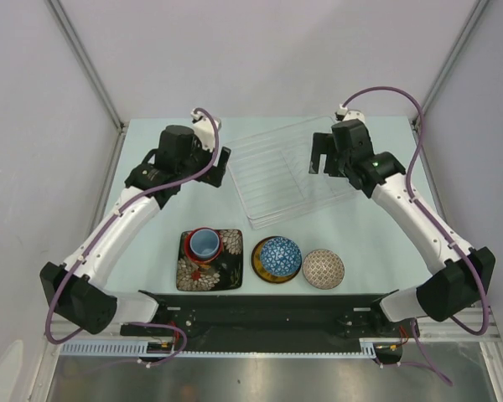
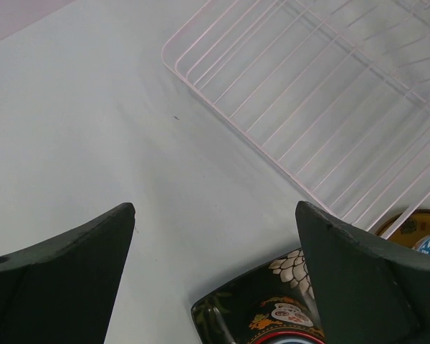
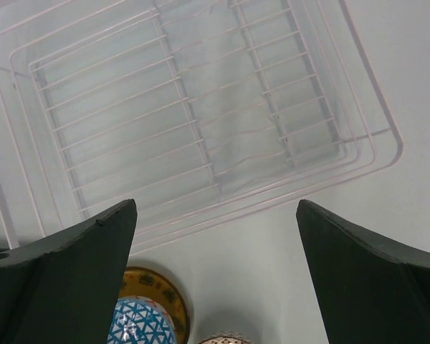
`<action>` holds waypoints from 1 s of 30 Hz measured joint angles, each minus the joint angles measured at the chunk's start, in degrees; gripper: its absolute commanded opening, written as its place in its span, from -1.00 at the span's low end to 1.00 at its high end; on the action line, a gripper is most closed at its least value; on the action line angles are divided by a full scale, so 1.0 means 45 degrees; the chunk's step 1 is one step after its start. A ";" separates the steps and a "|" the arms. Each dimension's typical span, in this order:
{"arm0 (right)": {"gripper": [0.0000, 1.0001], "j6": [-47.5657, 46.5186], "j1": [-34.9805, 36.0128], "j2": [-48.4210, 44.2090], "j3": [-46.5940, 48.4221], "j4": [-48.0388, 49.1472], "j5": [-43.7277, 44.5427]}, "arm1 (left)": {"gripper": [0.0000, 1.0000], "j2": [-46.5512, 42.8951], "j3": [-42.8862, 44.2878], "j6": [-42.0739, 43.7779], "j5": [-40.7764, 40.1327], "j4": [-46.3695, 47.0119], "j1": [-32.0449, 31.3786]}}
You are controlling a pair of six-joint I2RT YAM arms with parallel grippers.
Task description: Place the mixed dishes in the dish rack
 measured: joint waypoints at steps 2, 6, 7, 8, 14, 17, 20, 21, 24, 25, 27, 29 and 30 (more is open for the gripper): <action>0.99 0.0000 -0.0267 0.0000 -0.0058 0.0024 0.0024 | 0.99 0.0063 -0.0005 -0.0165 -0.0015 0.0015 0.0000; 1.00 0.0044 -0.1350 -0.0005 -0.0170 0.0160 -0.0257 | 0.99 0.0248 -0.0228 -0.0597 -0.0029 0.0277 0.0000; 0.99 0.0044 -0.1651 -0.0005 -0.0214 0.0233 -0.0355 | 0.99 0.0248 -0.0525 -0.0797 -0.0029 0.0466 0.0000; 1.00 0.0049 -0.1889 -0.0005 -0.0257 0.0306 -0.0403 | 0.99 0.0248 -0.0719 -0.0908 -0.0039 0.0510 -0.0005; 0.99 0.0019 -0.2905 0.0005 -0.0510 0.0627 -0.0583 | 0.99 0.0568 -0.1715 -0.1617 -0.0301 0.0865 -0.0214; 0.99 -0.0073 -0.3191 0.0165 -0.0588 0.0937 -0.0695 | 0.99 0.0865 -0.1846 -0.1778 -0.0437 0.1146 -0.0471; 1.00 -0.0112 -0.3813 0.0675 -0.0607 0.1326 -0.0811 | 0.99 0.1486 -0.1846 -0.1904 -0.0612 0.1554 -0.0826; 0.99 -0.0107 -0.4012 0.0903 -0.0622 0.1443 -0.0811 | 1.00 0.1773 -0.1846 -0.1928 -0.0641 0.1685 -0.0918; 0.99 -0.0102 -0.4410 0.1676 -0.0622 0.1744 -0.0753 | 0.99 0.2637 -0.1846 -0.2016 -0.0651 0.2040 -0.1064; 1.00 -0.0102 -0.4430 0.1953 -0.0627 0.1792 -0.0763 | 0.99 0.2885 -0.1846 -0.2021 -0.0651 0.2147 -0.1073; 0.99 -0.0102 -0.4425 0.2409 -0.0636 0.1894 -0.0758 | 0.99 0.3249 -0.1841 -0.2025 -0.0665 0.2336 -0.1098; 1.00 -0.0102 -0.4415 0.2832 -0.0675 0.1996 -0.0748 | 1.00 0.3575 -0.1831 -0.2016 -0.0680 0.2463 -0.1098; 1.00 -0.0102 -0.4415 0.3007 -0.0704 0.2030 -0.0743 | 0.99 0.3725 -0.1831 -0.2016 -0.0675 0.2516 -0.1098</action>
